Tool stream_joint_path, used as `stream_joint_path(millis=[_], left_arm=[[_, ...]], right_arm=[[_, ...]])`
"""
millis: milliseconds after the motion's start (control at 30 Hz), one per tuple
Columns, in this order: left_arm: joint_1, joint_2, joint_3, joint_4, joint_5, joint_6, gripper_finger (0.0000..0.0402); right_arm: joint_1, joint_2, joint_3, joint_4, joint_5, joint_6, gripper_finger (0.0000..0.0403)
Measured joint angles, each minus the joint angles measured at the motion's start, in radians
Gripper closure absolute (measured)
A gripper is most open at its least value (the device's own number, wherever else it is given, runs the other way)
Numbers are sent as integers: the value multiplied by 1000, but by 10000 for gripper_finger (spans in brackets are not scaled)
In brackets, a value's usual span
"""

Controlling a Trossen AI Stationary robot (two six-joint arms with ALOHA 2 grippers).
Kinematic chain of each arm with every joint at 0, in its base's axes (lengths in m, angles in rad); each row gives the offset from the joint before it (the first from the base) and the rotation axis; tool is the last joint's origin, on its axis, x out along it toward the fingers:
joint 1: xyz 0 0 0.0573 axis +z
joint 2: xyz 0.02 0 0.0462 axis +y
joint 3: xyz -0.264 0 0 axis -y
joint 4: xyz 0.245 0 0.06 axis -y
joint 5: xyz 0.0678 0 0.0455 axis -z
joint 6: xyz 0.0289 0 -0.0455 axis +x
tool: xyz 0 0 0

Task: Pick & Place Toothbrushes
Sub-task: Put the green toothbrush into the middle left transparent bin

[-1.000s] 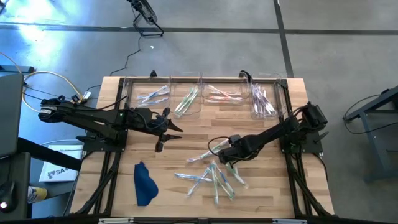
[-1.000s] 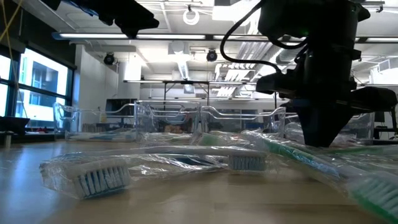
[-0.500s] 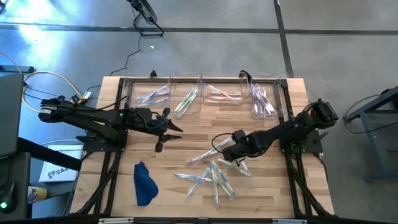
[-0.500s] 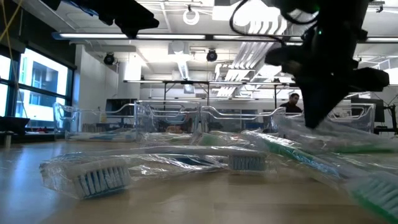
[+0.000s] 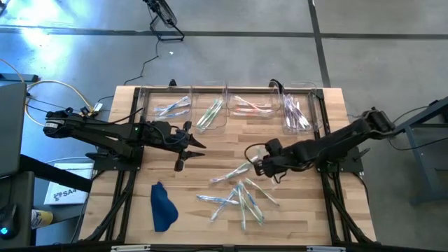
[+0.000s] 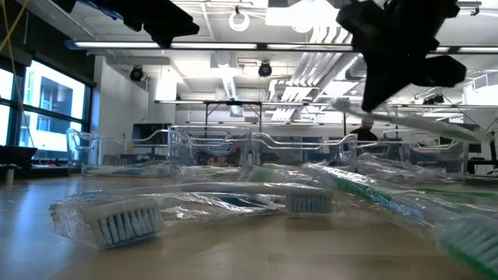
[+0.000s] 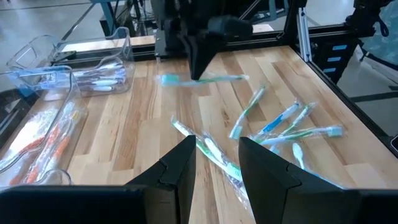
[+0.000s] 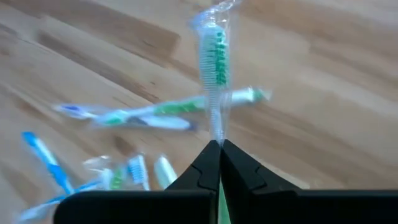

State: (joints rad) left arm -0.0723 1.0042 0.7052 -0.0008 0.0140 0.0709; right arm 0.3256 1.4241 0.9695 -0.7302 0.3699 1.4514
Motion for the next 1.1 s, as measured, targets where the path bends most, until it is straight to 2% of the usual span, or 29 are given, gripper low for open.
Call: stream_joint_path(millis=[200,367,633,800,933,1100], left_arm=[[0,0,0,53,-8,-50,284],[0,0,0,197,-58,-57,284],[0,0,1,416,-125,-101,284],[0,0,1,447,-138,-138,282],[0,0,1,449,-158,-167,258],[0,0,1,464,-190,-216,217]], right_arm=[[-6,-91,1,90,104,-115,400],[-22,-145,2,219,177,-243,400],[-67,-155,2,492,178,-554,400],[-80,-155,2,676,178,-755,400],[-80,-156,2,779,175,-858,400],[-80,-156,2,811,178,-929,400]])
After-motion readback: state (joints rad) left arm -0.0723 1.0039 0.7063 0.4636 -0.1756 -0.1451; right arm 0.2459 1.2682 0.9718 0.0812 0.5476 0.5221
